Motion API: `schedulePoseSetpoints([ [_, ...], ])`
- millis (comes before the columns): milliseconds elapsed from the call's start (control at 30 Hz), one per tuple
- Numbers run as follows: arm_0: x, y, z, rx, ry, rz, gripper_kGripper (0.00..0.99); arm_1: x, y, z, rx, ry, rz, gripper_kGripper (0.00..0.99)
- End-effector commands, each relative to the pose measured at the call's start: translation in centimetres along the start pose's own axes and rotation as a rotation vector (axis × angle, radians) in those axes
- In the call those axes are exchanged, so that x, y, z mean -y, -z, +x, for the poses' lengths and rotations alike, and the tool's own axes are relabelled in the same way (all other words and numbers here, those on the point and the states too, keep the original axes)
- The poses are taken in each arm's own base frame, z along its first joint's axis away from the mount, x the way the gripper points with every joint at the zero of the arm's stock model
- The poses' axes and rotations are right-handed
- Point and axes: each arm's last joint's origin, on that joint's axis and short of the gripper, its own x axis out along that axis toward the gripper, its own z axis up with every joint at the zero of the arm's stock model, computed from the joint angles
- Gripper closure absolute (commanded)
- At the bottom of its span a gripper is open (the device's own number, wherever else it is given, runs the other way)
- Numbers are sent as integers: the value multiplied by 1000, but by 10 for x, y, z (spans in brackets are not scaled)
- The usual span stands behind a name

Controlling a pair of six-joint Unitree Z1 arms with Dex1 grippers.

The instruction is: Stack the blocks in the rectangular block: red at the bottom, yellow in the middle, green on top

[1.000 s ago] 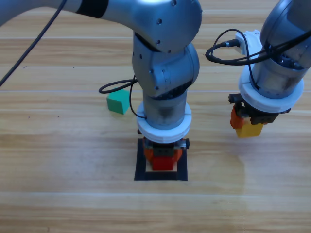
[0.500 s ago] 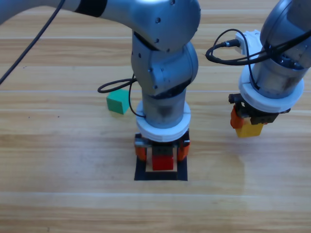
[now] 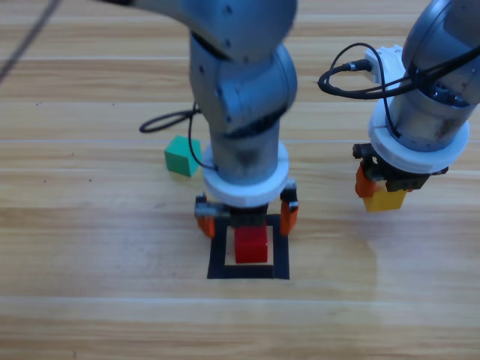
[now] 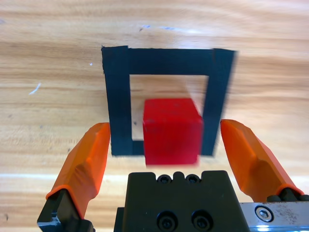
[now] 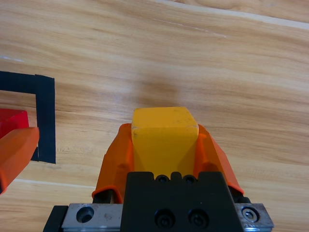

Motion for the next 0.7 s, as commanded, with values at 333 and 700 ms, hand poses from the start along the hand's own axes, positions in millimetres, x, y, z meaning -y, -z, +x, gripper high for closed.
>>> schedulePoseSetpoints([
  [333, -114, 8, -183, 324, 244, -72, 10, -35, 17, -22, 19, -50, 31, 832],
  [700, -235, 30, -228, 628, 349, 230, 45, -96, 25, -16, -1, -64, 8, 832],
])
